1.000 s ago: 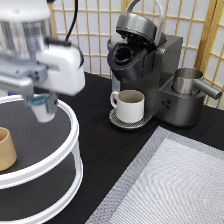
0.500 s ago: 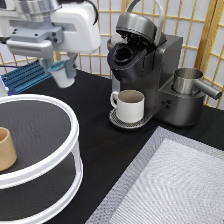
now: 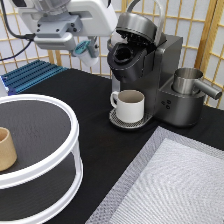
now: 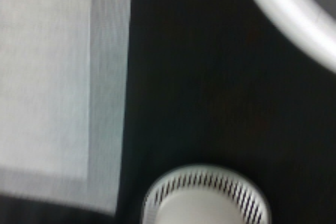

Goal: Make coffee

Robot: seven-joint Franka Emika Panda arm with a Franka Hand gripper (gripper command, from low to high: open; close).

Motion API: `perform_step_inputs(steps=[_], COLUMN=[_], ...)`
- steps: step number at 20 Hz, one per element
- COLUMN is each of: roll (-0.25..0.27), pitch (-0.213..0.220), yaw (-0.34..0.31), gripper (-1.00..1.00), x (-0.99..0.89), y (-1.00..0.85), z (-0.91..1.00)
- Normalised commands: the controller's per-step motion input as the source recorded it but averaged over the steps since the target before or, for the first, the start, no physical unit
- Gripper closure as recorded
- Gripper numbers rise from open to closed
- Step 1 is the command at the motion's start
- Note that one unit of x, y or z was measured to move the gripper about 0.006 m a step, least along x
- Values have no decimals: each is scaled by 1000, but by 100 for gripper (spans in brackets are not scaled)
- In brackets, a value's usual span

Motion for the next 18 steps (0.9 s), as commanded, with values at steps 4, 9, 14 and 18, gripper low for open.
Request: perform_step_inputs(steps=[4, 9, 14, 18], roll=[202, 86, -38, -58], pitch=[25, 56, 24, 35], yaw=[-12, -13, 4, 24], gripper=[100, 100, 100, 100], x=[351, 348, 35, -5], y=[485, 544, 557, 571], z=[658, 419, -104, -29])
